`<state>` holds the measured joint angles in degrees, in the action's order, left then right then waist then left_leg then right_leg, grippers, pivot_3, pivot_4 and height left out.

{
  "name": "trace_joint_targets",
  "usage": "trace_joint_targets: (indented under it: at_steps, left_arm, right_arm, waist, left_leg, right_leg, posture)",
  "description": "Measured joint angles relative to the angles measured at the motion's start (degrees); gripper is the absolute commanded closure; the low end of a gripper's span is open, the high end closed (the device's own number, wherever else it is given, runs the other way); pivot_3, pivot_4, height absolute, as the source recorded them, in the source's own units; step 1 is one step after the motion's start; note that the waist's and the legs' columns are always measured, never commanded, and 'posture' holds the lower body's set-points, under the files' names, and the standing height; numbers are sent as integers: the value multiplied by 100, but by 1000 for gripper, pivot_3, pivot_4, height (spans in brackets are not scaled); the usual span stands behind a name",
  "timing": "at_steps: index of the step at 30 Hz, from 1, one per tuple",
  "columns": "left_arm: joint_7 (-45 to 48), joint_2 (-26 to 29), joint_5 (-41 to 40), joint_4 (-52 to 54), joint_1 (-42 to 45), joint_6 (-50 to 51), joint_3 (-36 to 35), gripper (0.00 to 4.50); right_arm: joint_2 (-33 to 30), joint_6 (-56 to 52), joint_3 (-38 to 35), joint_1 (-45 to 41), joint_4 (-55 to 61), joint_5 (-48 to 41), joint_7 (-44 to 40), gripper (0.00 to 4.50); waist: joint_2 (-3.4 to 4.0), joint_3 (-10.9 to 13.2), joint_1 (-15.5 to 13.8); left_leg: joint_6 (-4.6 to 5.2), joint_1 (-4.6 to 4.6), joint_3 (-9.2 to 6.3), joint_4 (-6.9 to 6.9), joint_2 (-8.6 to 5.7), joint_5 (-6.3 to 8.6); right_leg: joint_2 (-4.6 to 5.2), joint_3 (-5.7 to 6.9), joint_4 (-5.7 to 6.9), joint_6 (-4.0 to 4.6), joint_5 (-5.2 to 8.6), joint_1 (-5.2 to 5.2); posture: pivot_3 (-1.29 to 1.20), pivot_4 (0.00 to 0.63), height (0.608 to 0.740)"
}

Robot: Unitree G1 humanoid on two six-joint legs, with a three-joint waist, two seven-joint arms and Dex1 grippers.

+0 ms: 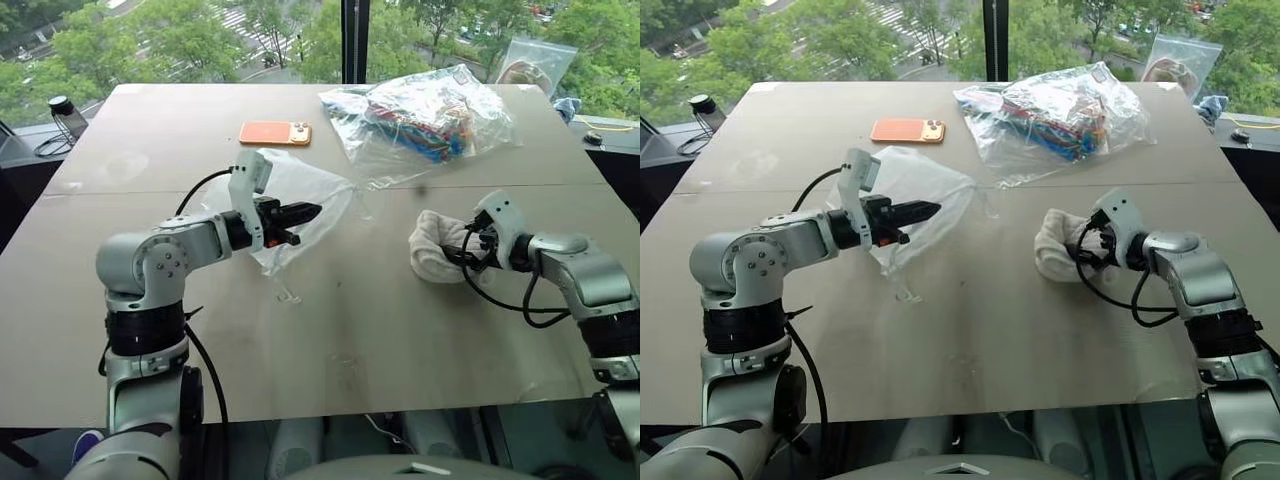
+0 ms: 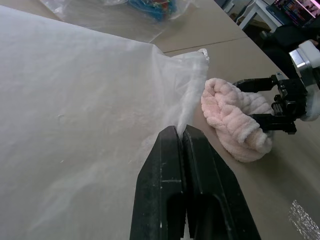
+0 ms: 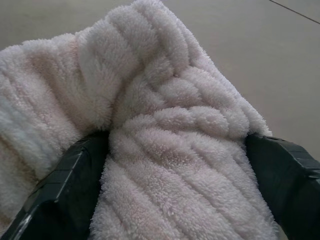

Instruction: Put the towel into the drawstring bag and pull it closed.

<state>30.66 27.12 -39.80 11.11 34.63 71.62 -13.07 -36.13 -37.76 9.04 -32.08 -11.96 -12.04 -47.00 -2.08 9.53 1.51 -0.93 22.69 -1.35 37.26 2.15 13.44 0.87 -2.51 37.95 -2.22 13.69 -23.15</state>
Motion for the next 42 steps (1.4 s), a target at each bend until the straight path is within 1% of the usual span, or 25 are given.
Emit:
trace_joint_targets:
  at_steps: [1, 2, 3, 4, 7, 9, 10, 12, 15, 16, 19, 21, 25, 26, 27, 32, 34, 37, 42]
  left_arm:
    - [-6, -10, -3, 5, 0, 0, 0, 4500]
    - [-48, -32, -13, 14, 1, -2, -1, 4500]
    - [-113, -71, -23, 25, 1, -5, -1, 4500]
    - [-151, -98, -28, 42, 3, -5, 0, 4500]
    - [-277, -200, -46, 94, 23, -24, 5, 4500]
    - [-333, -233, -48, 94, 54, -39, 6, 4500]
    - [-349, -269, -58, 85, 92, -41, 7, 4500]
    - [-390, -309, -81, 13, 187, -43, 16, 4500]
    - [-449, -375, -73, -212, 380, -70, 60, 4500]
    - [-449, -406, -66, -356, 510, -89, 155, 4500]
    - [-410, -456, -61, -467, 642, -122, 325, 4500]
    - [-261, -435, 46, -586, 740, -260, 665, 4500]
    - [-105, -359, 153, -621, 786, -398, 922, 4500]
    - [88, -165, 334, -623, 791, -631, 1191, 4500]
    - [224, -68, 442, -623, 791, -766, 1383, 4500]
    - [519, 91, 687, -626, 765, -1066, 1604, 4500]
    - [568, 111, 712, -626, 755, -1099, 1607, 4500]
    - [697, 160, 726, -597, 683, -1152, 1649, 4500]
    - [891, 381, 805, -354, 455, -1255, 1779, 4500]
  right_arm:
    - [11, 26, 15, -7, -14, 13, -19, 933]
    - [46, 98, 38, -21, -62, 48, -57, 1539]
    - [95, 208, 82, -33, -126, 81, -107, 2024]
    - [118, 264, 99, -29, -142, 93, -131, 2259]
    - [161, 442, 77, 211, 106, 112, -113, 3719]
    - [165, 499, -6, 373, 281, 115, -51, 4294]
    - [191, 531, -107, 517, 459, 107, 15, 4366]
    - [337, 350, -399, 856, 958, -76, 142, 4373]
    - [579, -117, -555, 1220, 1819, -447, 255, 4385]
    - [840, -404, -484, 1299, 2341, -671, 357, 4386]
    - [1178, -746, -298, 1256, 2956, -854, 594, 4388]
    - [1606, -968, 87, 996, 3419, -843, 972, 4388]
    - [1748, -965, 389, 846, 3415, -692, 1199, 4389]
    - [1869, -897, 542, 761, 3280, -573, 1286, 4389]
    - [1857, -877, 577, 759, 3312, -648, 1204, 4389]
    - [1321, -842, 511, 892, 3767, -1067, 624, 4390]
    - [1283, -841, 497, 910, 3821, -1151, 551, 4392]
    - [1491, -828, 515, 805, 3544, -1053, 784, 4397]
    - [2308, -952, 406, 405, 2349, -664, 1776, 4397]
  waist:
    - [-11, -8, 17]
    - [-21, -15, 38]
    - [-28, -19, 61]
    - [-31, -21, 73]
    - [-32, -22, 76]
    - [-31, -22, 73]
    - [-31, -22, 60]
    - [-30, -21, 46]
    - [-18, -13, 76]
    - [-9, -7, 100]
    - [11, 5, 98]
    - [14, 7, 79]
    - [15, 9, 45]
    - [19, 12, 45]
    - [22, 15, 40]
    - [30, 21, 44]
    - [31, 22, 64]
    - [33, 23, 87]
    - [39, 27, 77]
  left_leg:
    - [0, -3, -2, 0, 0, 0]
    - [0, -6, -6, 2, 1, 0]
    - [0, -17, -7, 4, 1, 0]
    - [0, -25, -7, 4, 1, 0]
    - [-1, -53, -9, 4, 0, 0]
    - [-1, -55, -10, 3, 0, 0]
    - [-1, -53, -13, 2, 0, 0]
    - [-1, -45, -16, 0, 0, 0]
    - [-1, -10, -16, 0, 0, 0]
    - [-2, 11, -13, 0, 1, 0]
    - [-2, 23, -13, 0, 0, -1]
    - [-2, 26, -14, -2, -1, -1]
    - [-2, 32, -12, -1, -5, 0]
    - [-2, 37, -9, -2, -5, 0]
    - [-2, 40, -14, -5, -5, 0]
    - [-2, 72, -22, 0, -4, 0]
    - [-2, 74, -24, 1, -3, 0]
    - [-1, 71, -24, 1, -2, -1]
    - [-2, 77, -24, 2, -2, -1]
  right_leg:
    - [0, 2, 0, 0, 0, 3]
    - [0, 4, 0, 0, 0, 9]
    - [0, 5, -1, -1, 0, 20]
    - [0, 4, -1, -1, 0, 28]
    - [0, 6, 0, -19, 11, 56]
    - [0, 6, 1, -19, 11, 57]
    - [0, 10, 0, -18, 12, 56]
    - [-1, 11, -1, -14, 10, 51]
    - [-1, 10, 0, 0, 1, 16]
    - [-4, 1, 6, 0, 0, -9]
    - [-3, 1, 11, 0, 0, -21]
    - [-2, 4, 7, 0, 0, -23]
    - [4, 7, 0, -1, 0, -23]
    - [4, 4, 0, -1, 0, -30]
    - [3, 8, -1, 0, 0, -31]
    - [3, 17, -2, 0, 0, -58]
    - [2, 18, -2, 0, 0, -60]
    - [-1, 16, 2, 0, 0, -60]
    - [1, 18, 2, 0, 0, -65]
  posture:
    - [0, 150, 740]
    - [0, 150, 740]
    - [0, 150, 740]
    - [0, 150, 740]
    - [0, 150, 740]
    - [0, 150, 740]
    - [0, 150, 740]
    - [0, 150, 740]
    - [0, 150, 740]
    - [0, 150, 740]
    - [0, 150, 740]
    - [0, 150, 740]
    - [0, 150, 740]
    - [0, 150, 740]
    - [0, 150, 740]
    - [0, 150, 740]
    - [0, 150, 740]
    - [0, 150, 740]
    - [0, 150, 740]
